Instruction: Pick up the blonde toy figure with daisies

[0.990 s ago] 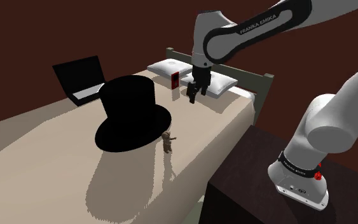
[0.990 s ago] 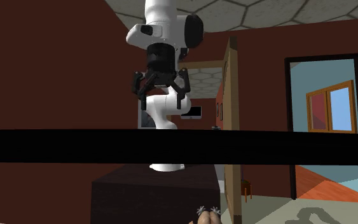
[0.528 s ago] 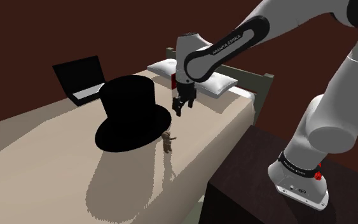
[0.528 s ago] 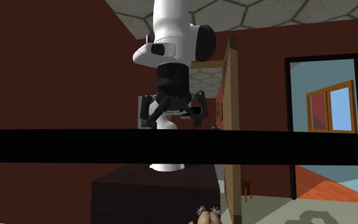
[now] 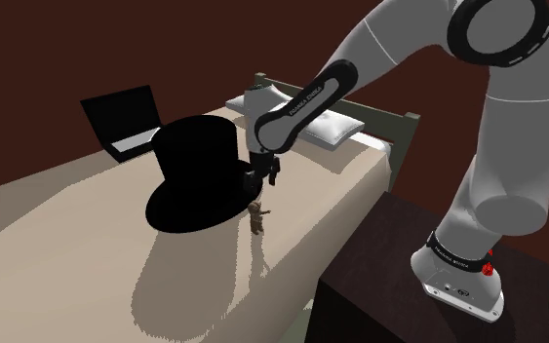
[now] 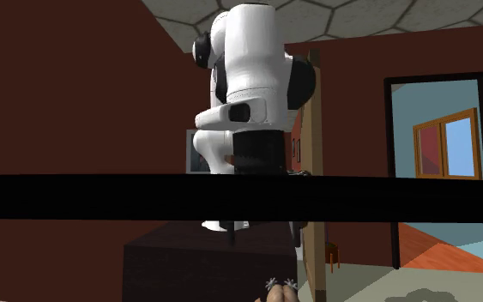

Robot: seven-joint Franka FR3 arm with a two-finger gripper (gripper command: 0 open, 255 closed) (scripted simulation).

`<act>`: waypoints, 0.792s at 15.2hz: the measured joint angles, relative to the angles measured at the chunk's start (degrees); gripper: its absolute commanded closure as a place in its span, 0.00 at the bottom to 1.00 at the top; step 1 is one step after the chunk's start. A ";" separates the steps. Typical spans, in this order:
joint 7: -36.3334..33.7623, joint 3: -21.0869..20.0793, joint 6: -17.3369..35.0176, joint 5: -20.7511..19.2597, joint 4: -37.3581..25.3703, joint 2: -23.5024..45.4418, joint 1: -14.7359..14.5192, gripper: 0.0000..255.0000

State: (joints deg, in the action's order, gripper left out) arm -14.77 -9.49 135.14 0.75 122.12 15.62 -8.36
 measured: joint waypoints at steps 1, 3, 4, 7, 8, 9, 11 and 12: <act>-0.93 -0.22 0.10 -0.25 -1.75 2.12 -0.68 0.00; -1.68 -0.25 0.81 -0.71 -4.78 6.37 -1.39 0.00; -1.59 -0.13 1.00 -0.83 -5.74 7.67 -1.39 0.00; -1.85 0.04 2.64 -1.15 -6.23 9.90 -1.68 0.00; -2.04 0.10 3.36 -1.30 -6.43 10.82 -1.87 0.00; -1.96 0.19 3.84 -1.40 -6.57 11.47 -1.85 0.00; -1.99 0.34 4.86 -1.59 -6.81 12.74 -1.95 0.00; -2.02 0.36 5.09 -1.61 -6.71 12.87 -1.97 1.00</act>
State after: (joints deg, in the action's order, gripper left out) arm -16.79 -9.14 140.22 -0.86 115.42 28.49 -10.33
